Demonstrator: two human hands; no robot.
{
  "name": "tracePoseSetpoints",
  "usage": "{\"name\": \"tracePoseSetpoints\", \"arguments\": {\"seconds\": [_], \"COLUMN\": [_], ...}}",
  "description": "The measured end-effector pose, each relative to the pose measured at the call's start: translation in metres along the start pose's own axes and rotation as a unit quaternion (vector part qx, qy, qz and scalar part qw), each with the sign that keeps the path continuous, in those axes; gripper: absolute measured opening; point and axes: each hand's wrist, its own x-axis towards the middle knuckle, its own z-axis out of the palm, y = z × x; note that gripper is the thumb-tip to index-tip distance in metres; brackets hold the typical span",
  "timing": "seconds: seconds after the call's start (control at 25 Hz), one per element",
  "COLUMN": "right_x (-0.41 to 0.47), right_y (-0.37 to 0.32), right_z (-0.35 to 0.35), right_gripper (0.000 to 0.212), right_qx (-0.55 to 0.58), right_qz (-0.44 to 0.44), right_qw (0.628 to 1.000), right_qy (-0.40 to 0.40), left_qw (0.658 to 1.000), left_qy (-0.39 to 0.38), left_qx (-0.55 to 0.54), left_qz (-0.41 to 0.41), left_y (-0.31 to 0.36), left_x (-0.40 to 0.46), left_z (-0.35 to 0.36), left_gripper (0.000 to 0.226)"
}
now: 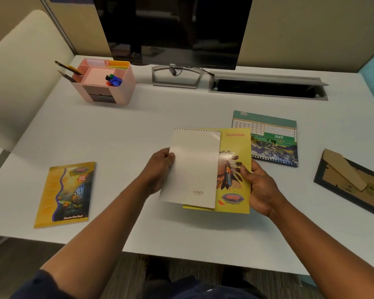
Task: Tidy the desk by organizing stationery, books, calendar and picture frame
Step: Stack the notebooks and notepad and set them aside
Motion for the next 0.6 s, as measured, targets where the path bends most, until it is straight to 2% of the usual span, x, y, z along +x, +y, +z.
{"name": "tracePoseSetpoints", "arguments": {"seconds": [0.16, 0.28, 0.48, 0.6], "right_x": [-0.001, 0.002, 0.013, 0.014], "right_y": [0.006, 0.005, -0.019, -0.033], "right_z": [0.005, 0.003, -0.021, -0.03], "right_gripper": [0.029, 0.026, 0.029, 0.029], "right_qx": [-0.008, -0.025, -0.058, -0.05], "right_qz": [0.016, -0.004, -0.061, -0.052], "right_qw": [1.0, 1.0, 0.994, 0.996], "right_qy": [-0.007, 0.014, 0.072, 0.06], "left_qw": [1.0, 0.999, 0.997, 0.995], "left_qy": [-0.003, -0.006, 0.077, 0.101], "left_qx": [0.004, -0.012, -0.025, 0.015], "left_qz": [-0.028, -0.032, -0.018, 0.003], "left_y": [-0.011, -0.01, -0.005, -0.003], "left_x": [0.001, 0.001, 0.003, 0.006], "left_z": [0.004, 0.003, -0.019, -0.035], "left_gripper": [0.029, 0.03, 0.029, 0.029]}}
